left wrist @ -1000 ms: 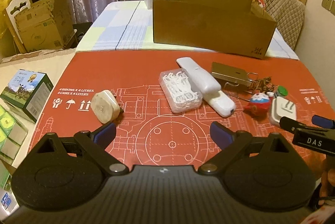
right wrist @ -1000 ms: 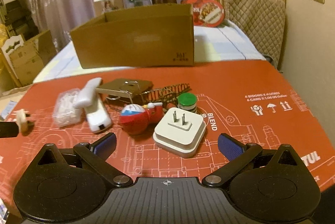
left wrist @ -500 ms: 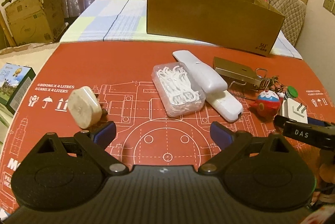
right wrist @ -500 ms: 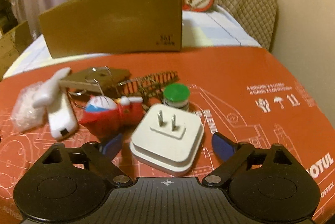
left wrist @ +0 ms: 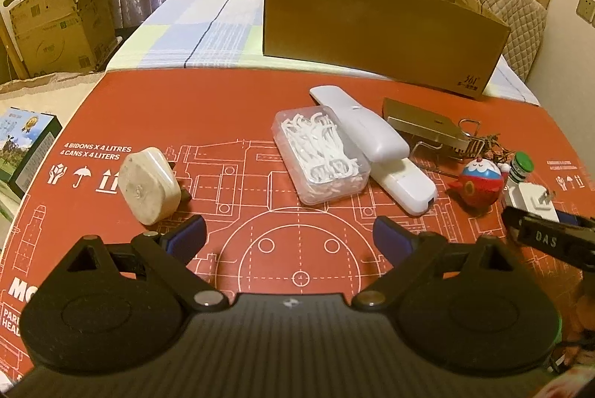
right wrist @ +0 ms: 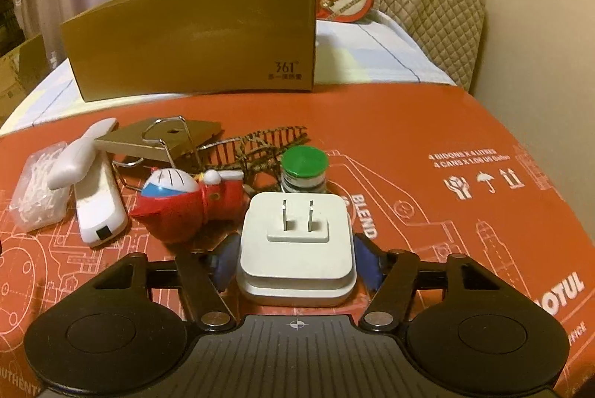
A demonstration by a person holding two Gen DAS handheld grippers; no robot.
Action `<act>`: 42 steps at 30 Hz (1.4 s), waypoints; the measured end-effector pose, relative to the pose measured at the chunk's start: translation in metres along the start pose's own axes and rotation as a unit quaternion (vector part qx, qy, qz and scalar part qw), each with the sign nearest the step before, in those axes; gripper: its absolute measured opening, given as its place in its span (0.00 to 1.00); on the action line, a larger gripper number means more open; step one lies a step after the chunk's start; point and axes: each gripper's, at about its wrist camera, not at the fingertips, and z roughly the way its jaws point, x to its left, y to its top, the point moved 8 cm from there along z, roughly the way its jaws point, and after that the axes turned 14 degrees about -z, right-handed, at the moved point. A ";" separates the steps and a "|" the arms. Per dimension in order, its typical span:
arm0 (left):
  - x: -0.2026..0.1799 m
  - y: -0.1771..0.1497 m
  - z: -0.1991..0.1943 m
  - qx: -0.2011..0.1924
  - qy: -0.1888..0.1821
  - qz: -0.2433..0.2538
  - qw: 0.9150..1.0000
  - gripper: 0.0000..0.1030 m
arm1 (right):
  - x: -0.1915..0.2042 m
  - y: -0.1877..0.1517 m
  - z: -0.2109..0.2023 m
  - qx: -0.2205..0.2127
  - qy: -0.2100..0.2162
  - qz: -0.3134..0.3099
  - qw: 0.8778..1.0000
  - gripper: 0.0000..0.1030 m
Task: Organize rigid objects
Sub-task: 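Grasp the beige plug with left tool while right tool lifts the white adapter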
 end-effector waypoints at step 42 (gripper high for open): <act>0.078 0.033 0.037 0.018 0.041 0.184 0.982 0.48 | 0.112 0.047 -0.048 -0.099 0.126 -0.085 0.983 0.59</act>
